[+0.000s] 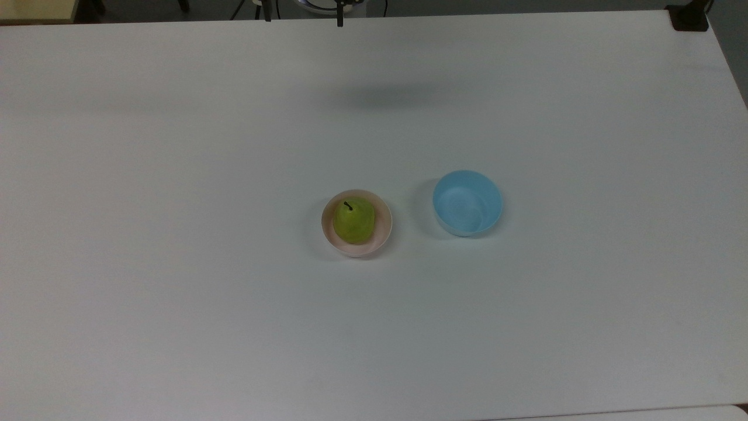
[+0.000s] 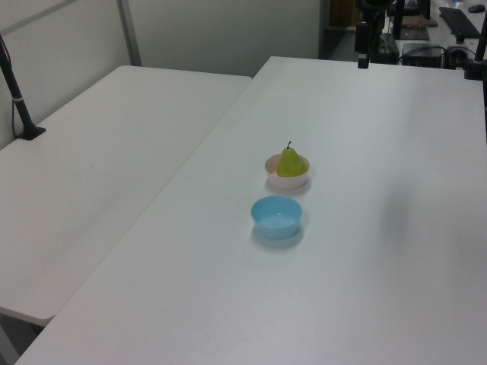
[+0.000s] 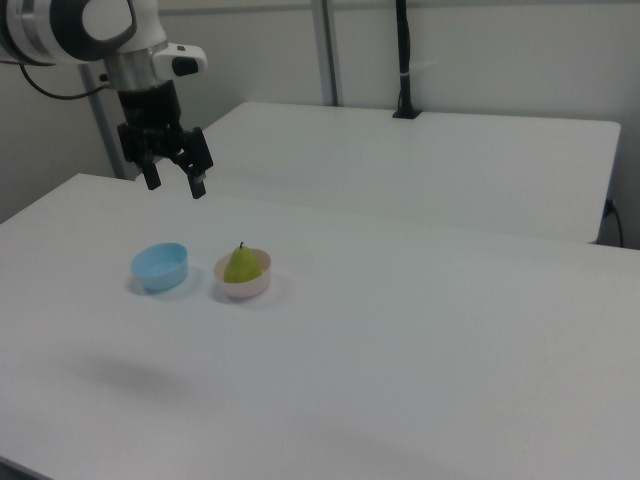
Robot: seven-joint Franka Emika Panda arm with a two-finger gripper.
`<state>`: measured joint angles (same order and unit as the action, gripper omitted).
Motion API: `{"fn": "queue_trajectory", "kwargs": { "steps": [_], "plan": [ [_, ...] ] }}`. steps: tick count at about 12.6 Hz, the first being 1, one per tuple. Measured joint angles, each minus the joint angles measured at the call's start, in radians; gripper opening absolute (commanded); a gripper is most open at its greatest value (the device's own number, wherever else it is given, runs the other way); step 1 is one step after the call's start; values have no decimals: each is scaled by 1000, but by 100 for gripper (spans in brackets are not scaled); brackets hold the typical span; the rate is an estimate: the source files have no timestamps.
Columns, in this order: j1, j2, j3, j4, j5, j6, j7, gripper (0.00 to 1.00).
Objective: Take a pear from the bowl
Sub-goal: 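Move the open gripper over the pink bowl holding the green pear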
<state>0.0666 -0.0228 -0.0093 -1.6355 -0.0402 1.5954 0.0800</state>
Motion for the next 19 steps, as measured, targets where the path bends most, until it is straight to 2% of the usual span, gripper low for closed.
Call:
{"fn": "queue_trajectory", "kwargs": {
  "steps": [6,11,19],
  "plan": [
    [1,4,0,-1,0,0,-23,100],
    [1,52,0,-1,0,60,-120,100],
    [0,240,0,2,0,295,-134,100]
  ]
}}
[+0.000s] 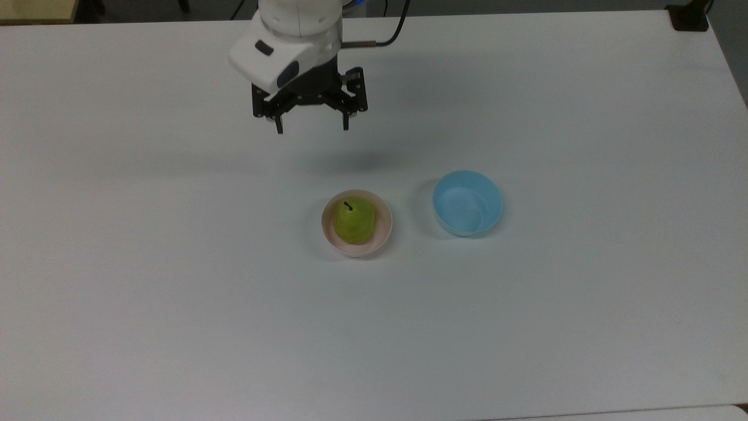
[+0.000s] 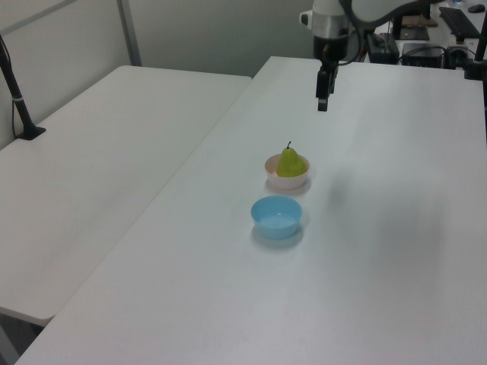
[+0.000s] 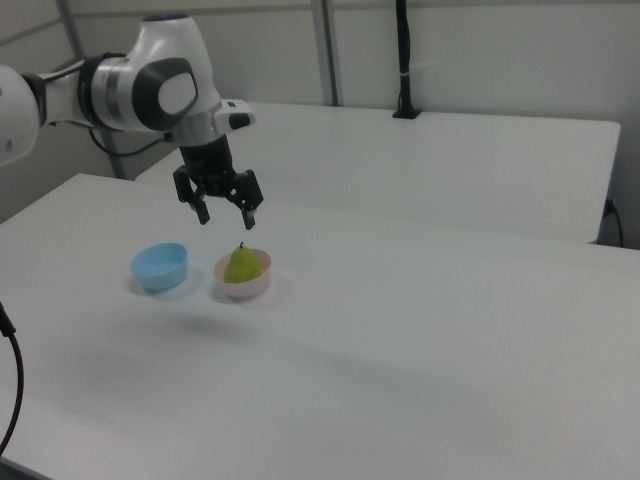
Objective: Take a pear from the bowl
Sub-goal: 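Move the open gripper over the pink bowl holding the green pear, then lower the gripper around the green pear inside the pink bowl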
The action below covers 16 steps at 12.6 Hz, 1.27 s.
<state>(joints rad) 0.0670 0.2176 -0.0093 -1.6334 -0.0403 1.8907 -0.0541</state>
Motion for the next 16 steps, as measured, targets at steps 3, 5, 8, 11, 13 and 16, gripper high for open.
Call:
{"fn": "queue_trajectory", "kwargs": {
  "steps": [3,5,8,11,13,16],
  "plan": [
    [0,59,0,2,0,57,0,100],
    [0,86,0,4,0,67,0,100],
    [0,117,0,5,0,97,0,100],
    [2,150,2,6,-2,126,-1,100],
    [14,179,6,6,-2,164,-1,100],
    [39,204,7,6,-2,217,-1,96]
  ]
}}
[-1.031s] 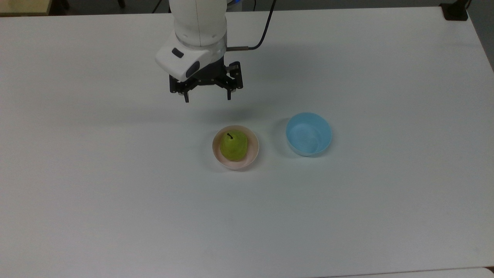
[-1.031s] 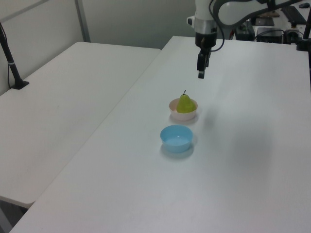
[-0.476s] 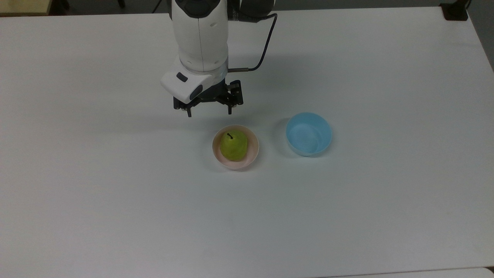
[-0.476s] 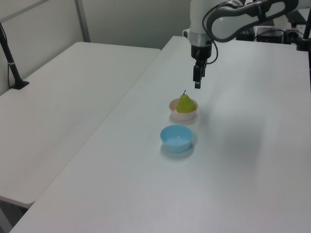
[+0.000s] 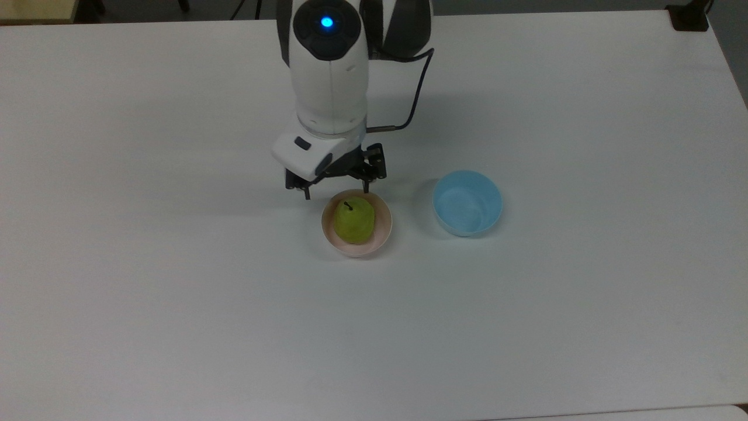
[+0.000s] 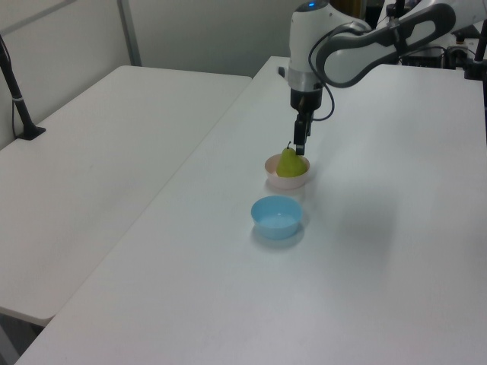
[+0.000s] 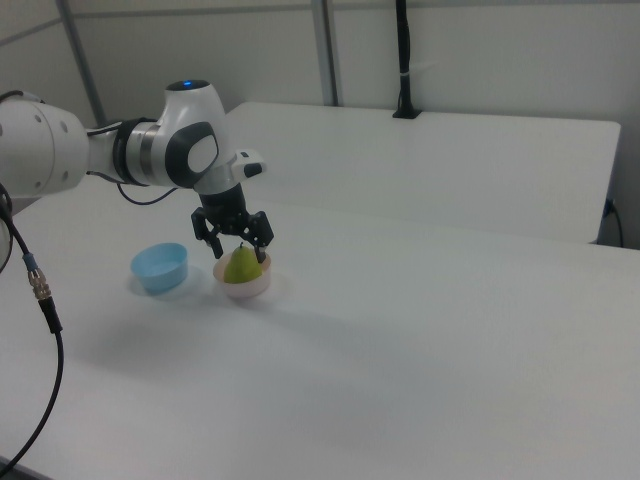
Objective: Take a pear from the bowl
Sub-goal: 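Lower the gripper around the green pear inside the pink bowl, then close the gripper on the green pear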
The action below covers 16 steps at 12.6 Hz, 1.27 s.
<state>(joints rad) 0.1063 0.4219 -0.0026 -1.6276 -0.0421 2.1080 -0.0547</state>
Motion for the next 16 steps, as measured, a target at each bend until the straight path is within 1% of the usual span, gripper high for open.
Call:
{"fn": "queue_trajectory", "kwargs": {
  "steps": [2,5,6,7,8,9,10,11,16],
  "plan": [
    [24,31,0,0,0,69,3,96],
    [29,61,0,0,0,136,9,89],
    [31,70,0,0,-5,146,10,82],
    [34,79,0,0,-8,148,11,72],
    [36,85,0,1,-9,149,11,56],
    [38,89,0,1,-10,149,12,45],
    [39,90,0,2,-15,150,12,37],
    [39,89,-1,8,-16,150,12,34],
    [40,86,-1,21,-16,150,14,34]
  ]
}}
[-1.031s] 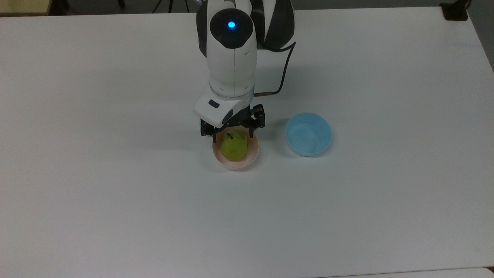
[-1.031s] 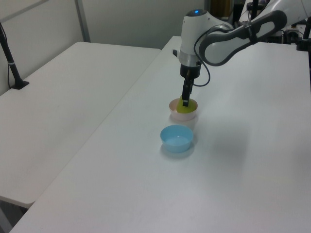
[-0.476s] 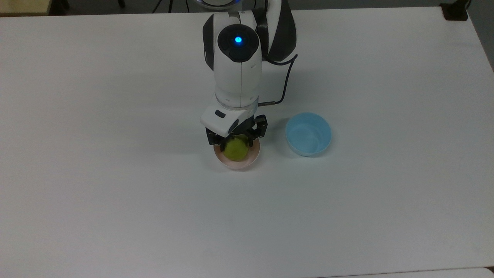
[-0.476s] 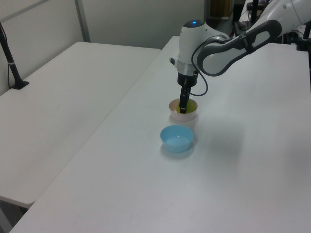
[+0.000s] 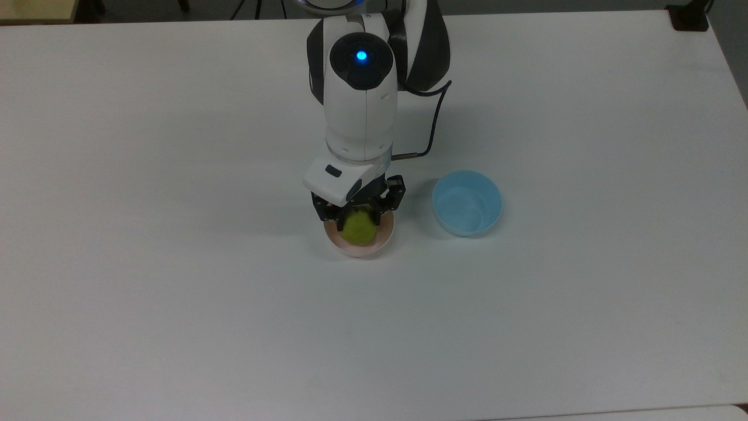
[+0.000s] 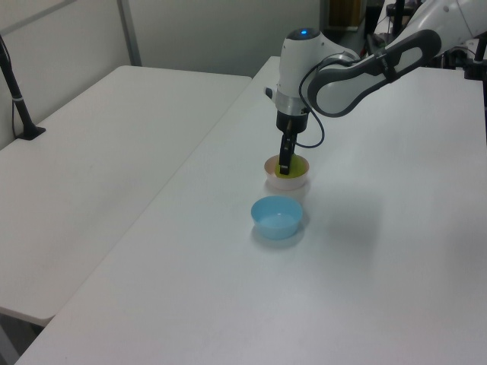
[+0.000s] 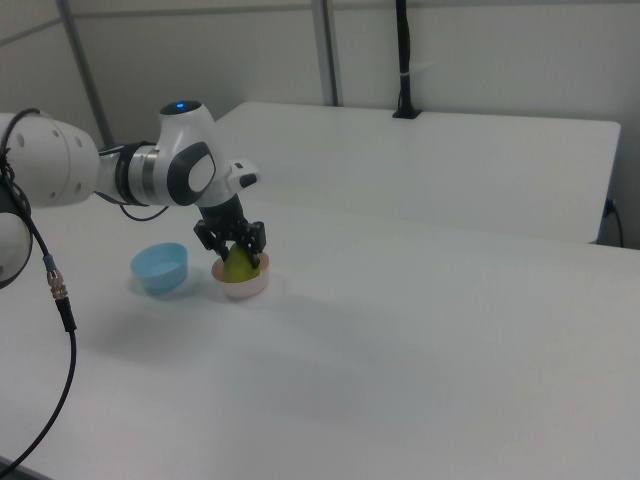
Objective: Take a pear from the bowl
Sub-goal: 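Close the gripper on the green pear, then lift the green pear up out of the pink bowl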
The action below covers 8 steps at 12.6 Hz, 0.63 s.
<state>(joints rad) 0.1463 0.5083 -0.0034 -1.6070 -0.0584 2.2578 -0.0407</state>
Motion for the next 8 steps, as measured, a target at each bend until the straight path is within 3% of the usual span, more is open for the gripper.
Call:
{"fn": "queue_trajectory", "kwargs": {
  "steps": [8],
  "plan": [
    [-27,-91,-20,48,0,-95,9,34]
  ]
}}
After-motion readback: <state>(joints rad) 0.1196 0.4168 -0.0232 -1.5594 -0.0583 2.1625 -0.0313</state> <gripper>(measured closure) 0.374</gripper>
